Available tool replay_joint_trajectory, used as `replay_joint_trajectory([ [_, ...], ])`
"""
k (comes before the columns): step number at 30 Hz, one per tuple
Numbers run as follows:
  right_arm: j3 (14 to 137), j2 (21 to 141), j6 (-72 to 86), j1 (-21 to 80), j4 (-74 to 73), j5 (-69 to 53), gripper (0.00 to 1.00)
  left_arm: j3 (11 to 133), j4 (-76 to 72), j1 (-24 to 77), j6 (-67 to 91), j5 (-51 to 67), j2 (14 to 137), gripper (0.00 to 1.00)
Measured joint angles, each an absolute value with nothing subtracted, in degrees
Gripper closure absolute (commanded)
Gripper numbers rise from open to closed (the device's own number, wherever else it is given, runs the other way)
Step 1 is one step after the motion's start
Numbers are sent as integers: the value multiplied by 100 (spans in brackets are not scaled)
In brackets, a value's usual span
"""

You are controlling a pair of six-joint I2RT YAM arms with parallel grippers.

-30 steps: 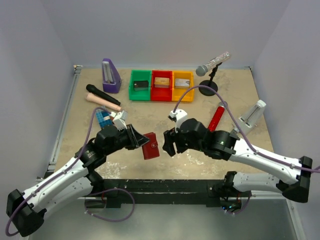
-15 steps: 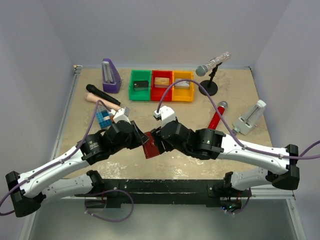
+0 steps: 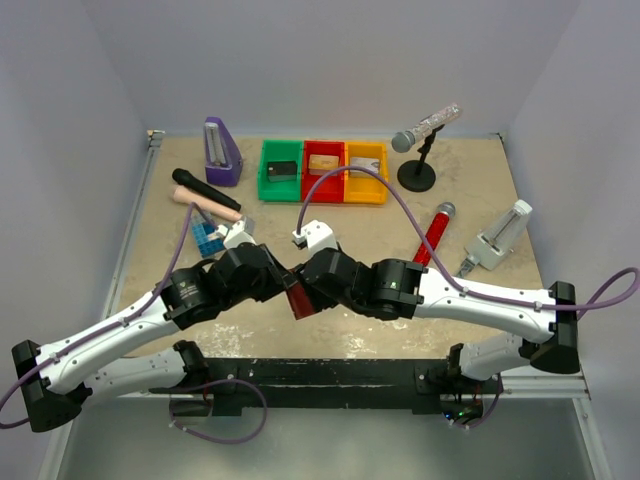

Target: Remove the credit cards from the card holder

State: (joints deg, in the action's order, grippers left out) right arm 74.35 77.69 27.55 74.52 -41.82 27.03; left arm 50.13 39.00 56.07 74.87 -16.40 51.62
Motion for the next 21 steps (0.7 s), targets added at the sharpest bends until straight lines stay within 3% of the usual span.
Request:
replay_joint_trajectory([
  [14, 7550, 8099, 2858, 7456, -4270, 2593, 46, 4910, 3754, 5607, 7743, -1559, 5046, 100],
  [21, 7714, 8329, 2912, 7456, -4403, 2598, 52, 4757, 3645, 5607, 7747, -1463, 5006, 100],
])
